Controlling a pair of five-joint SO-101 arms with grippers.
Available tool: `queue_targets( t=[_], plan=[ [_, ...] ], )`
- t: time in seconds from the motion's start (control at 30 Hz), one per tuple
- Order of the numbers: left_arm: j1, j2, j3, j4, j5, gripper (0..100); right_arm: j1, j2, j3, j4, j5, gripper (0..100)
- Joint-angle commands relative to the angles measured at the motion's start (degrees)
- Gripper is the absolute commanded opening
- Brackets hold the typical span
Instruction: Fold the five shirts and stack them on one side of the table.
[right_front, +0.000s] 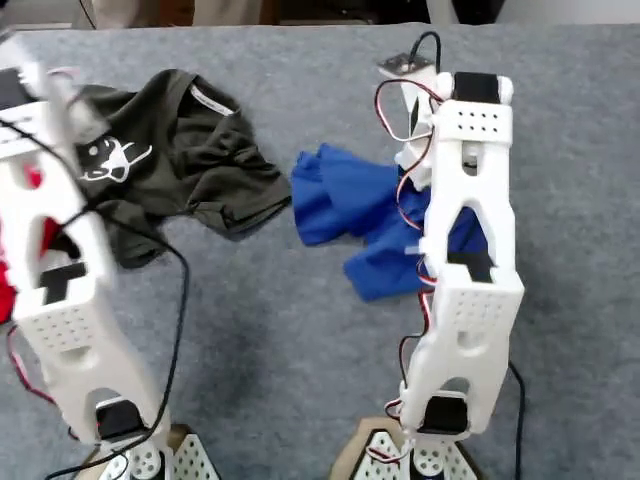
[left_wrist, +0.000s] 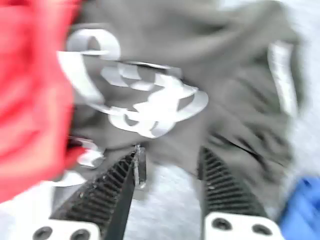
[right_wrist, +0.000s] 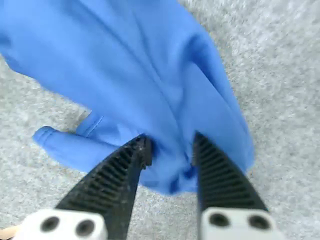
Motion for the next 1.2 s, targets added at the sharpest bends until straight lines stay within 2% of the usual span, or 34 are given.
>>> queue_targets(
  t=[0.0, 0.1, 0.23, 0.33, 0.43, 0.53, 0.63, 0.97, 1.07, 1.17],
  plan=[
    [8.62, 0.75, -0.7, -3.69, 4.66, 23, -1.89, -5.05, 0.22, 1.67, 0.18, 17.3],
    [12.84, 6.9, 1.41, -11.96, 7.38, 23, -2.59, -4.97, 0.22, 1.58, 0.18, 17.3],
    [16.26, 17.45, 2.2, -20.57, 7.56, 23, -3.65, -4.88, 0.48, 0.7, 0.18, 17.3],
    [15.65, 24.22, 2.2, -25.93, 7.3, 21, -4.44, -3.65, 0.13, -0.35, 0.18, 17.3],
    [12.48, 29.14, 2.11, -29.63, 6.59, 12, -6.2, -1.01, 0.04, -0.44, 0.18, 17.3],
    [9.14, 30.29, -0.79, -29.8, 1.93, 2, -7.78, 2.07, -0.04, -0.53, 0.18, 17.3],
    [4.4, 30.37, -2.46, -29.71, -1.32, 2, -8.66, 4.88, -0.04, -2.29, 0.18, 17.1],
    [-16.35, 30.37, -13.63, -29.01, -1.85, 2, -8.84, 7.69, -0.04, -6.86, 0.18, 17.2],
    [-19.16, 30.02, -14.95, -28.84, -1.85, 2, -8.84, 7.78, 0.31, -8.44, 0.18, 17.3],
    [-18.81, 29.85, -16.09, -23.91, -1.85, 3, -8.66, 9.27, -0.04, -9.76, 0.18, 17.1]
  ],
)
